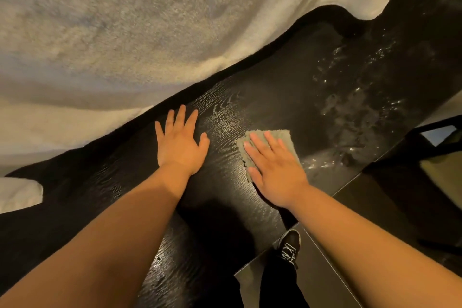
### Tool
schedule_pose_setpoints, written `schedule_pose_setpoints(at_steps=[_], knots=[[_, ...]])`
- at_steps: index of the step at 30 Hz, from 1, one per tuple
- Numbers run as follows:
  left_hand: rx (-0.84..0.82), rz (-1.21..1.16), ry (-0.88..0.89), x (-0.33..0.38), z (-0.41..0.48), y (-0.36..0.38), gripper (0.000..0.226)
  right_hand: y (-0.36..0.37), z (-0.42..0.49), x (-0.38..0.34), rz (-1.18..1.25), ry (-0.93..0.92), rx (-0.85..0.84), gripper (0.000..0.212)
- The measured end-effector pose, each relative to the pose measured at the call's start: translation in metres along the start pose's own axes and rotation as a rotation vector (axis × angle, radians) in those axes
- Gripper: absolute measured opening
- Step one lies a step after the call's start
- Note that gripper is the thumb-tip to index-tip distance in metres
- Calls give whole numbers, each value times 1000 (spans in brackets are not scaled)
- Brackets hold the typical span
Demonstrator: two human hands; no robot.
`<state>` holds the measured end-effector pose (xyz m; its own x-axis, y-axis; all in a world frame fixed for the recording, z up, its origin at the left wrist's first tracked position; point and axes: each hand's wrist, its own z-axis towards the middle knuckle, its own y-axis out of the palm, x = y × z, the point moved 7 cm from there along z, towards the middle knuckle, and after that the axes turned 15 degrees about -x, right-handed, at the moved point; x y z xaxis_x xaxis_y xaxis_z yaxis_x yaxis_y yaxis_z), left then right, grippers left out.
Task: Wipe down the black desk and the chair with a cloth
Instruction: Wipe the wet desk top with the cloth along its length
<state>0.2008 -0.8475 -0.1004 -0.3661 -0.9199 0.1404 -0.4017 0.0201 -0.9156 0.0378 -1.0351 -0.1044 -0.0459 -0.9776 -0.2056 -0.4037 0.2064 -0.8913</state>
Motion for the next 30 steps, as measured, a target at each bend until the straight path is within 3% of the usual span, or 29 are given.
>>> schedule_pose_setpoints(at_steps=[4,7,11,14,18,21,24,30], knots=[[-25,2,12,3,-2,1,69,-13,-14,75,-9,194,19,66],[-58,-11,42,15,-5,0,68,-19,-14,80,6,227,17,72],[-80,25,249,81,-23,13,70,7,-18,23,47,71,-86,71],[-102,111,266,116,-30,33,72,13,-26,33,36,-11,-49,67],[-79,148,254,117,-29,39,73,-2,-41,115,53,212,-17,76],[-74,155,252,118,-29,38,73,-9,-42,138,-4,307,-43,78],[-82,156,245,119,-29,36,73,-11,-41,121,37,323,-26,74],[-84,157,245,119,-28,37,73,18,-48,31,86,101,-73,72]])
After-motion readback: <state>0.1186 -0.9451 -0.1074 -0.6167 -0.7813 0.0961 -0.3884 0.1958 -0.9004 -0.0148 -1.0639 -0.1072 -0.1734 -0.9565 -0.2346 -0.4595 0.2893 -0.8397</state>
